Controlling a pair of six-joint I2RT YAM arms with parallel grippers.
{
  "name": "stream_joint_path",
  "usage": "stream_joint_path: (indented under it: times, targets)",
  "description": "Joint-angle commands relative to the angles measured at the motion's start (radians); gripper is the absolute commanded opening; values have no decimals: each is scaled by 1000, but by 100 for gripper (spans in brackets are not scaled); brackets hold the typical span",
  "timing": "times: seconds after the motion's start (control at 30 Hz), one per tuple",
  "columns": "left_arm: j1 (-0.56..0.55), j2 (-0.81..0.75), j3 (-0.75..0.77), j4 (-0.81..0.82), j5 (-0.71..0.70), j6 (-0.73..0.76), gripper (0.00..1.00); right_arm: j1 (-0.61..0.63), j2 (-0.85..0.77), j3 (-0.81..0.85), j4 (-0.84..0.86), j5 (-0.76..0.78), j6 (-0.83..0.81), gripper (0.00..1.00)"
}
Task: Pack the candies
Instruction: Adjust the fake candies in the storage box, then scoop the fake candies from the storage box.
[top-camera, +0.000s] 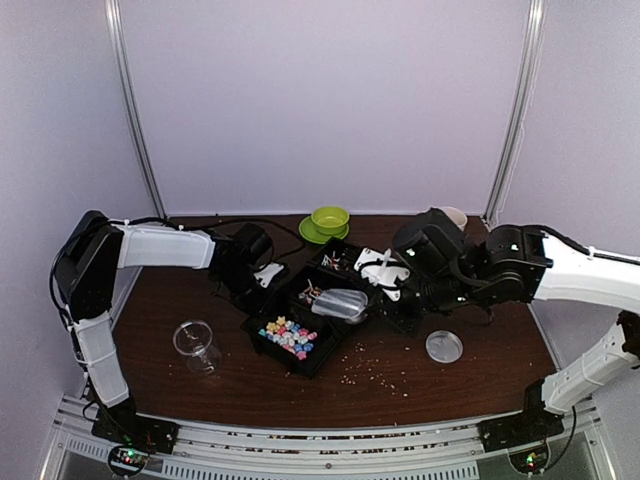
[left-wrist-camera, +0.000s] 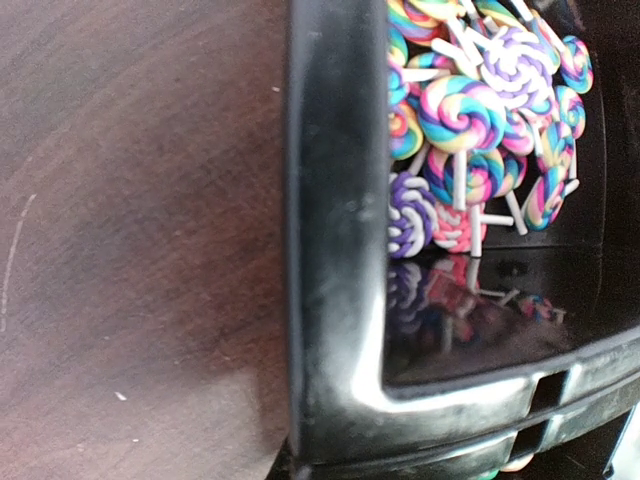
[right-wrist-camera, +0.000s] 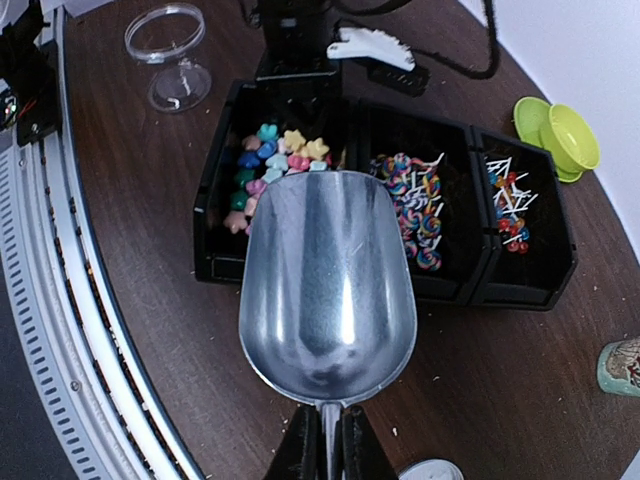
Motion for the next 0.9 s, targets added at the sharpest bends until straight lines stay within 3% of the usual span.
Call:
stream_joint_path:
  times: [0.0,0.87]
  targets:
    - [0,-74,36,59,-16,15,0,44,92,91,-154,-15,15,0]
    - [-11,-134,38,60,-127,37,0,71,478,428,-357,57,45,0]
